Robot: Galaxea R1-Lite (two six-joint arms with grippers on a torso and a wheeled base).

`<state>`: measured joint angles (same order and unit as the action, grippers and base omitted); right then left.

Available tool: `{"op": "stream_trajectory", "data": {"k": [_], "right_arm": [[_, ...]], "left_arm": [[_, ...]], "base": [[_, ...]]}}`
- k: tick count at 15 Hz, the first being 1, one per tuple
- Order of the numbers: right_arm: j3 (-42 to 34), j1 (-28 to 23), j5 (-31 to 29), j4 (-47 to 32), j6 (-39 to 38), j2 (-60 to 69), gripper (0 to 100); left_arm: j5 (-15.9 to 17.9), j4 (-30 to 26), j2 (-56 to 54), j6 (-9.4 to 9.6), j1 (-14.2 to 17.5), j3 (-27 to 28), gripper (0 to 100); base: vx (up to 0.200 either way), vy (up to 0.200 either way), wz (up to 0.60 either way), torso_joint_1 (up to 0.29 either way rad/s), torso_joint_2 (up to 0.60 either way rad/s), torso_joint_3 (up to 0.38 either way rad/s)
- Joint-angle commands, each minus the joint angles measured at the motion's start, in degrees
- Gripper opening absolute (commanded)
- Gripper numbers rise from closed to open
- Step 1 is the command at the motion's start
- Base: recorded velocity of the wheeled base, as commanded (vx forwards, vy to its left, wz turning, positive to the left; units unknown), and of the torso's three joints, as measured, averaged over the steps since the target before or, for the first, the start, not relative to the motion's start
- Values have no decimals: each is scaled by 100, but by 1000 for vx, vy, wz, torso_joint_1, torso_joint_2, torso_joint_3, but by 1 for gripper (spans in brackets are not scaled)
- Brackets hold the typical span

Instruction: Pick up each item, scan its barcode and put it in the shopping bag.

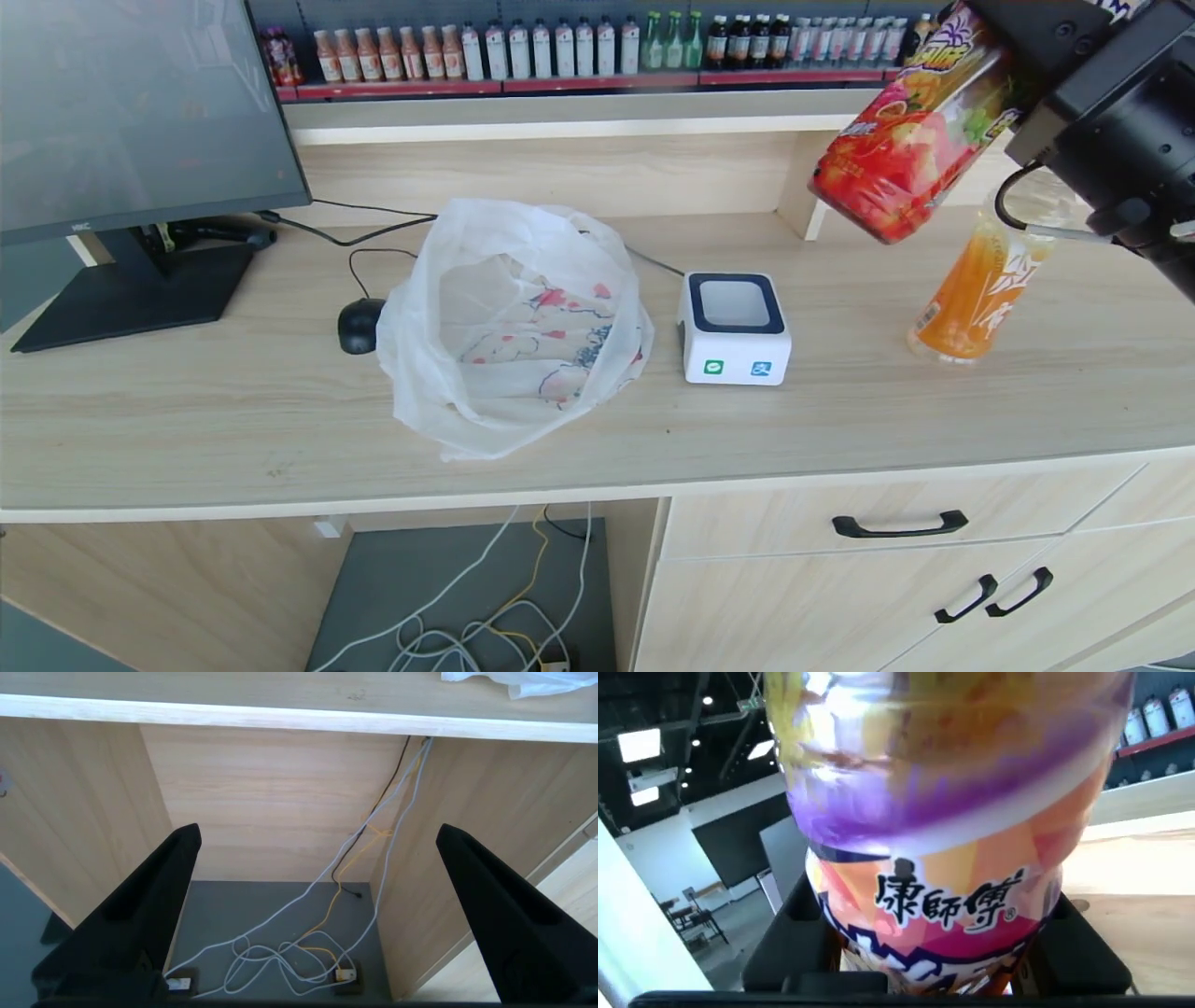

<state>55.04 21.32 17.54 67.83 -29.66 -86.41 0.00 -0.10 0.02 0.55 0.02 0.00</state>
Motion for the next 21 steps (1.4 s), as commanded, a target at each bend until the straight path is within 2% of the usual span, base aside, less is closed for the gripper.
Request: {"op": "stream_trajectory", "data": {"k": [1,5,7,9,11,13,15,21], "right_arm": [[-169,56,39,-200,241,423,0],[-837,135,-5,-1720,2272,1399,0],[-1136,135,-146,-1747,2984,1548,0],[-1329,144,-700,-1712,3098,1557,0],[-1514,135,-814,-1580,3019,1645,0],[-1461,91,-1209,-1589,3098,1741,0],[-1602,118,-1570,-1571,3520,1864,0],[-2032,-32,-1543,-1316,3652,2014,0]], "left_arm": [[0,1,-2,-2,6,0,100],[0,1,-2,7,-2,0,100],[0,1,-2,7,6,0,100],[0,1,-2,-2,-2,0,100],[0,1,-2,-2,6,0,100],[0,1,-2,-2,6,0,100],[0,1,-2,7,6,0,100],[0,1,-2,86,-2,0,100]], "base": [[0,0,0,0,0,0],[0,0,0,0,0,0],[0,0,0,0,0,0],[0,0,0,0,0,0],[0,0,0,0,0,0],[0,0,0,0,0,0],[0,0,0,0,0,0],[0,0,0,0,0,0]]}}
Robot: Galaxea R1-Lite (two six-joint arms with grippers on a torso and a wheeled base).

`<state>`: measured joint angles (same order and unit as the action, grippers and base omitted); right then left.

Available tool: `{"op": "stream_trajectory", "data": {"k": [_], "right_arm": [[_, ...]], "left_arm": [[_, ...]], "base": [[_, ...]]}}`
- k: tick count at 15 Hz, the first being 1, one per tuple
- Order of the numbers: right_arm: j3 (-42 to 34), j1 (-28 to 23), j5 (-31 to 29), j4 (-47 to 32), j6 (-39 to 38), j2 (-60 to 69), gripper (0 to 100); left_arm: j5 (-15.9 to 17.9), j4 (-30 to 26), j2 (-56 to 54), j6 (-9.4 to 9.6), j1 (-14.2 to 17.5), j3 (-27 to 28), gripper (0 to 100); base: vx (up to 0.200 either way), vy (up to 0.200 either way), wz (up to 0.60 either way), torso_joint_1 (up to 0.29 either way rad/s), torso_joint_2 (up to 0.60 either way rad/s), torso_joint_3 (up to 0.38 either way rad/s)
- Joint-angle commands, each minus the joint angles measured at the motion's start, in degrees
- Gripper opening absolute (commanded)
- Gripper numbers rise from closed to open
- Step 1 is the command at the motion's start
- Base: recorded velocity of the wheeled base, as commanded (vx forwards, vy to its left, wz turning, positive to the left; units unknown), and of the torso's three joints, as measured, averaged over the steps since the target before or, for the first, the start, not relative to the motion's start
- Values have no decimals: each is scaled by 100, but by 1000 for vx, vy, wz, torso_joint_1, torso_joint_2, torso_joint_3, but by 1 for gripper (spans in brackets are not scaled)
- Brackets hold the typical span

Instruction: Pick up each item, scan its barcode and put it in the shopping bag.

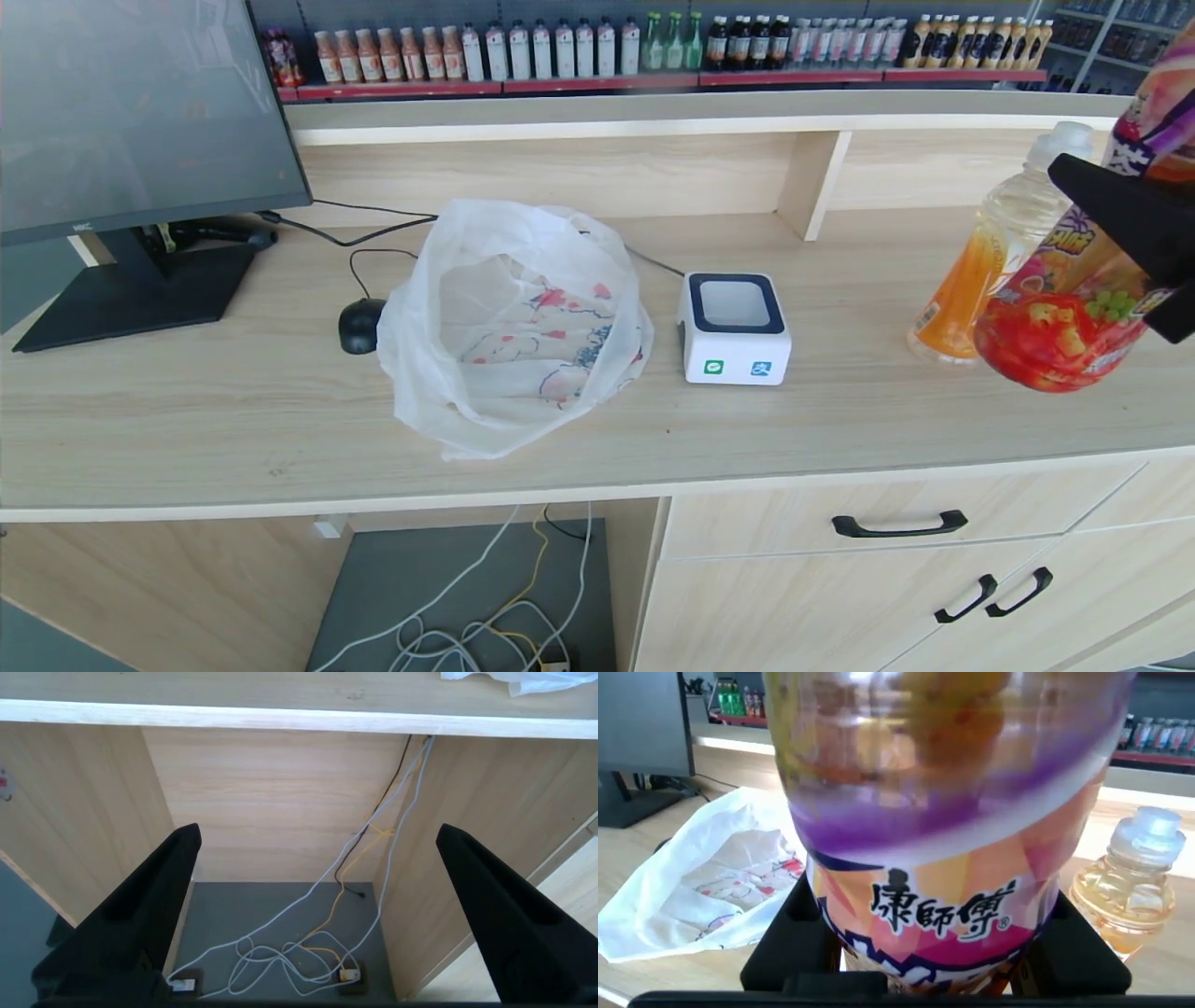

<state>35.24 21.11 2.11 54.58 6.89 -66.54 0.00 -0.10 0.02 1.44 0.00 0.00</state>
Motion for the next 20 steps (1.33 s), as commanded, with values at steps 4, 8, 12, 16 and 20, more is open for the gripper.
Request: {"op": "stream_trajectory", "data": {"k": [4,8,12,16,20], "right_arm": [[-141,16,9,35,6,-88,0],[26,209,-35,44,32,-316,0],[9,218,-44,53,93,-334,0],[-88,253,-35,106,102,-334,0],[-97,262,-35,150,102,-466,0]], "left_arm": [[0,1,-2,-21,0,0,100],[0,1,-2,-30,0,0,100],[0,1,-2,-21,0,0,100],[0,1,-2,-30,0,0,100],[0,1,-2,-47,0,0,100]], "base": [[0,100,0,2,5,0],[0,200,0,0,4,2],[0,200,0,5,2,1],[0,200,0,6,-5,1],[0,50,0,2,1,1]]}}
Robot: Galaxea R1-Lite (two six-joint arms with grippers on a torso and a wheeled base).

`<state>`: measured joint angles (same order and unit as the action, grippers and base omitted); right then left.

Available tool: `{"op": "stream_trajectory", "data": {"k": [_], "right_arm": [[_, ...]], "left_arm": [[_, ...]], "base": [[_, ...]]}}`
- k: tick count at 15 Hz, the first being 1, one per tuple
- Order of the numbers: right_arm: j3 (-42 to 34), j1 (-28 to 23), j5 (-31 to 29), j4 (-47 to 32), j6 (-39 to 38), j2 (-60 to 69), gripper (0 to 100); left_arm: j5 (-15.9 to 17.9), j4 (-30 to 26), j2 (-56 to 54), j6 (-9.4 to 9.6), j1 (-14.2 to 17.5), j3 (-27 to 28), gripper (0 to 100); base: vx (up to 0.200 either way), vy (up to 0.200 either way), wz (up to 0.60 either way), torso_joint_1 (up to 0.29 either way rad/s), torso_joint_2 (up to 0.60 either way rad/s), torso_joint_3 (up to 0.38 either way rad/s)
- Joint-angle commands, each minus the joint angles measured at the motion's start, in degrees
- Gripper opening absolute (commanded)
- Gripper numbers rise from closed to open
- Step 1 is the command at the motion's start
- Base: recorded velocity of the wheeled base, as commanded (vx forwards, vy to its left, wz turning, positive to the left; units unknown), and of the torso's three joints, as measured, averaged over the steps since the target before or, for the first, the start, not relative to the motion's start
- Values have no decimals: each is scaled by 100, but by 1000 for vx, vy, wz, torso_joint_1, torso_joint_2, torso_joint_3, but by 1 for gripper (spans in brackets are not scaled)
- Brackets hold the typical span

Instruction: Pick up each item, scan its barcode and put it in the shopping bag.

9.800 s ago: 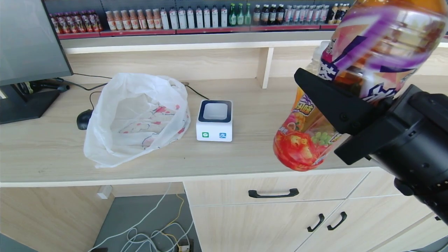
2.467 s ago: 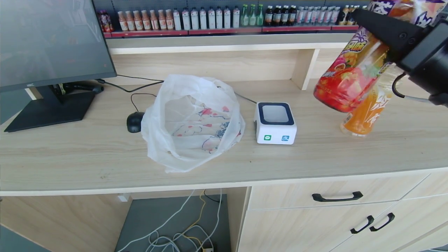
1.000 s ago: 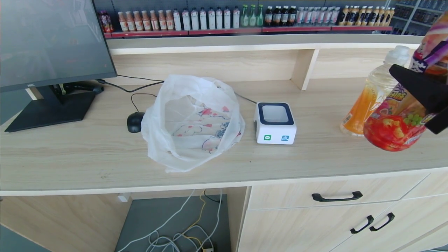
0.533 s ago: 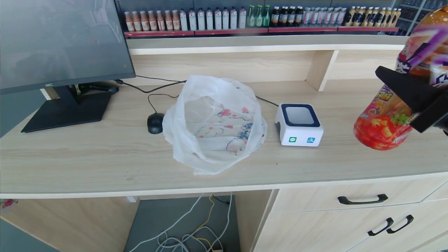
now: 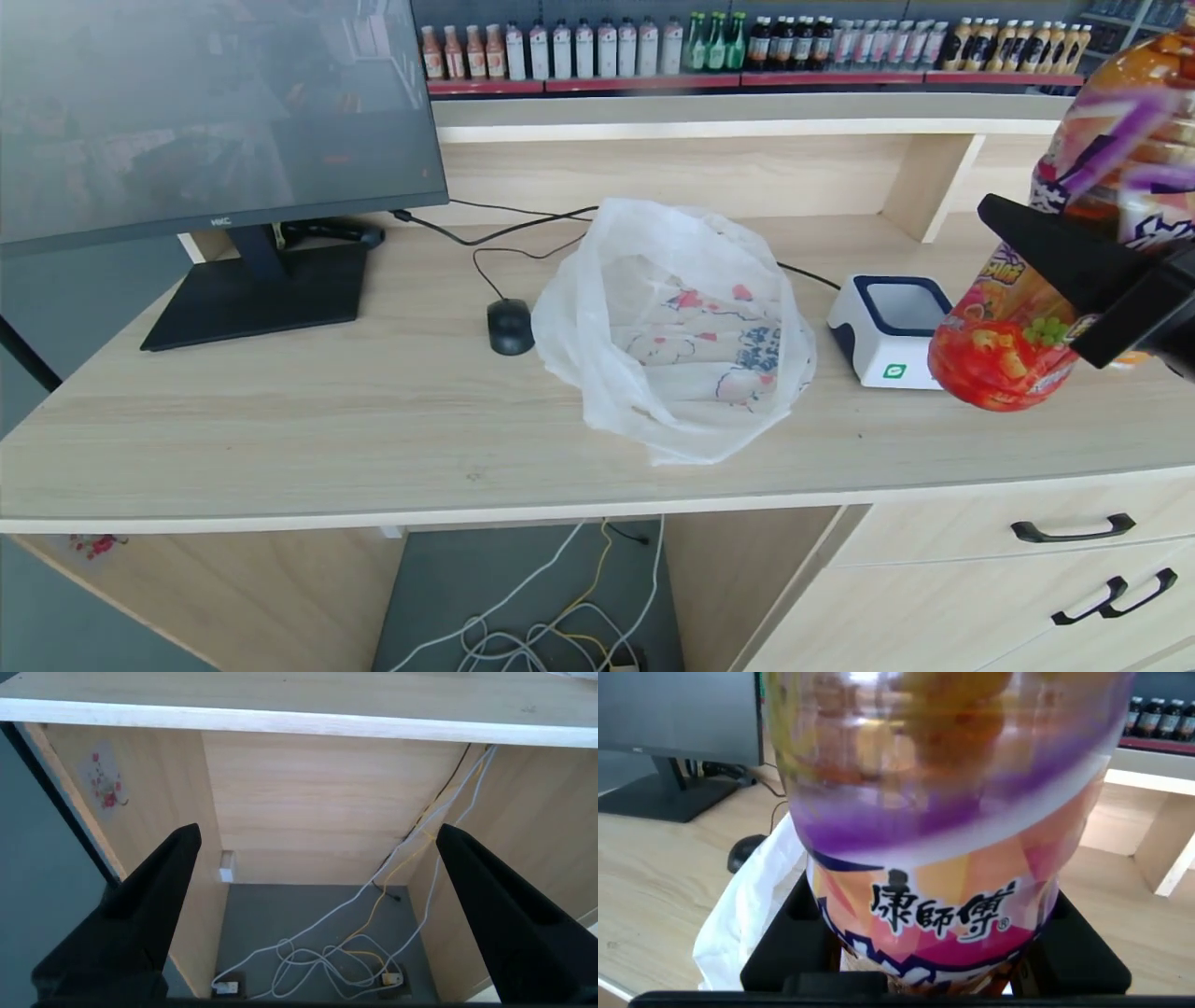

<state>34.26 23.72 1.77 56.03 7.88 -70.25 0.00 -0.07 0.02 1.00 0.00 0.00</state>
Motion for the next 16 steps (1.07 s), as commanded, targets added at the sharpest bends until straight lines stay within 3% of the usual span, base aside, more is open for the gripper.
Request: {"op": "stream_trajectory", "data": {"k": [1,5,10,16], "right_arm": [[11,1,8,57,4,-120,0],[187,71,-1,84,65,-516,0],[1364,300,-1,75,153,-1834,0],[2243,361,8,57,144,-2599,0]], "left_arm": [[0,-1,-2,-3,0,0,100],[0,-1,-2,-3,0,0,100],[0,-1,-2,-3,0,0,100],[0,-1,-2,-3,0,0,100]], "base": [[0,0,0,0,0,0],[0,0,0,0,0,0],[0,0,0,0,0,0],[0,0,0,0,0,0]]}}
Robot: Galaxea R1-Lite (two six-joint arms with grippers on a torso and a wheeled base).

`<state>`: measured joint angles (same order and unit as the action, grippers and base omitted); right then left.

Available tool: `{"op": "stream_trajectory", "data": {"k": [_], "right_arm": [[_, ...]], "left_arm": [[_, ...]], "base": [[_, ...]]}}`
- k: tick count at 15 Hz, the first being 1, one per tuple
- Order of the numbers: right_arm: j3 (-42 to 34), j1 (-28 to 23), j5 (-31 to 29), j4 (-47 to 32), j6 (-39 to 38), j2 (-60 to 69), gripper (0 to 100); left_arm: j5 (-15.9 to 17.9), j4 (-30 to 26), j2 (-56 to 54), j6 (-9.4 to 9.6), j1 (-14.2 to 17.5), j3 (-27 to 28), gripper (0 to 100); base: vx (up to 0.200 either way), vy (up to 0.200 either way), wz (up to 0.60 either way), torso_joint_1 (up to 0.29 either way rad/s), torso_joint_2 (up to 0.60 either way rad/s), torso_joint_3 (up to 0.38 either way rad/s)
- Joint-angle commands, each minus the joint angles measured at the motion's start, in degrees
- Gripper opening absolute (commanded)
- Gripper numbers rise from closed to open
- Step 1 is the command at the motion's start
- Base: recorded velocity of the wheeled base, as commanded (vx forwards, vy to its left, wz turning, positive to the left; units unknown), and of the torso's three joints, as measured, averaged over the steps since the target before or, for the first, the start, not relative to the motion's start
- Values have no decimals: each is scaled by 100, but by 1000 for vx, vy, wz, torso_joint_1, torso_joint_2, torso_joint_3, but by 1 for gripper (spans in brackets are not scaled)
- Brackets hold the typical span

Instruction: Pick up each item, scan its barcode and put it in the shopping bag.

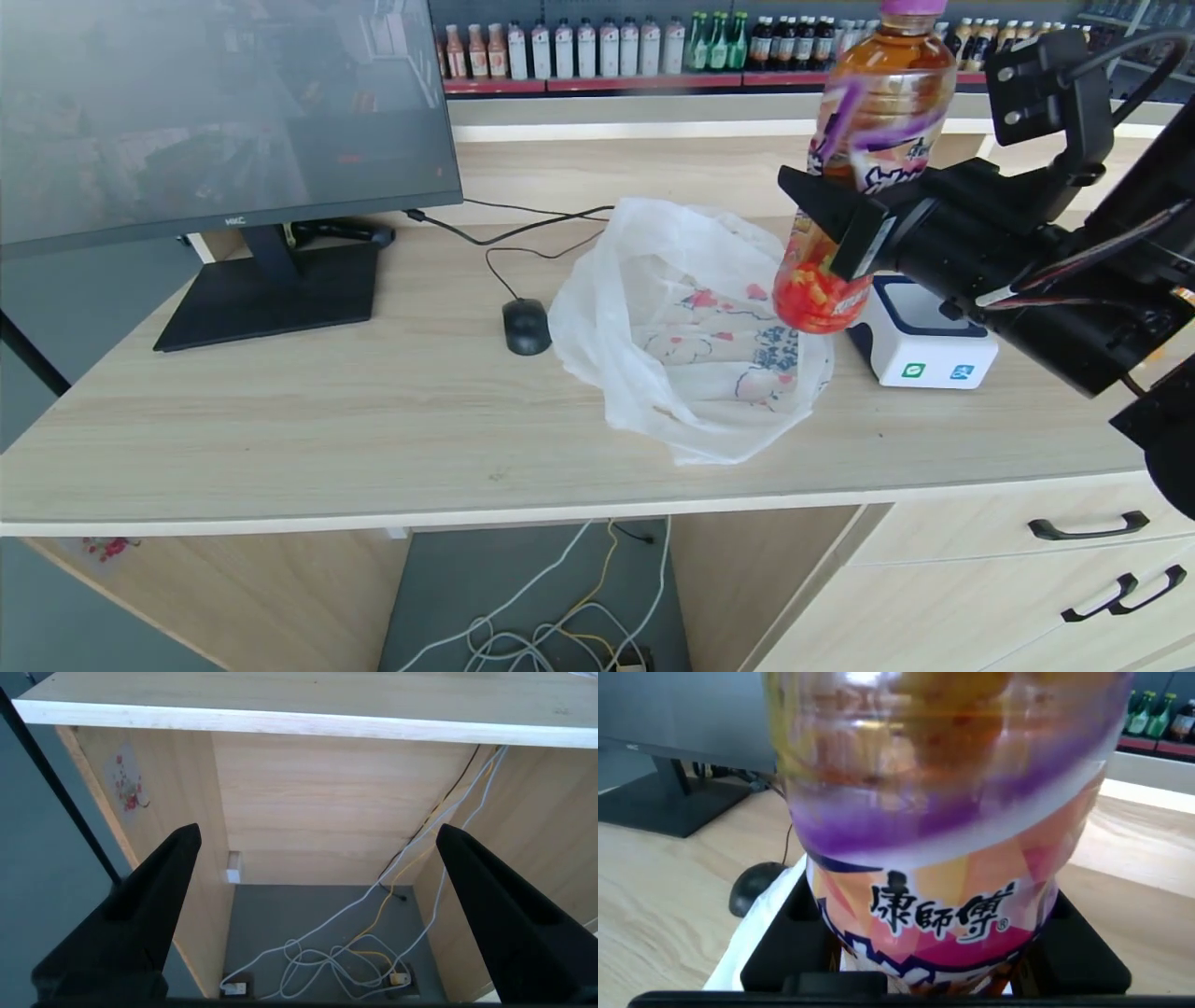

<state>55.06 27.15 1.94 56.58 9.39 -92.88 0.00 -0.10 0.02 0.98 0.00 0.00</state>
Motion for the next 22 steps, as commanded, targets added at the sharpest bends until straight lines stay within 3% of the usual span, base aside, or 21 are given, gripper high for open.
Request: {"op": "stream_trajectory", "data": {"k": [1,12,22], "right_arm": [[268,19,0,3,-16,-415,0],[822,80,-9,11,-7,-1312,0],[2131,54,-159,3,-51,-2384,0]], "left_arm": [[0,1,-2,-1,0,0,100],[0,1,-2,-1,0,0,100],[0,1,-2,-1,0,0,100]], "base": [[0,0,0,0,0,0],[0,0,0,0,0,0],[0,0,0,0,0,0]]}}
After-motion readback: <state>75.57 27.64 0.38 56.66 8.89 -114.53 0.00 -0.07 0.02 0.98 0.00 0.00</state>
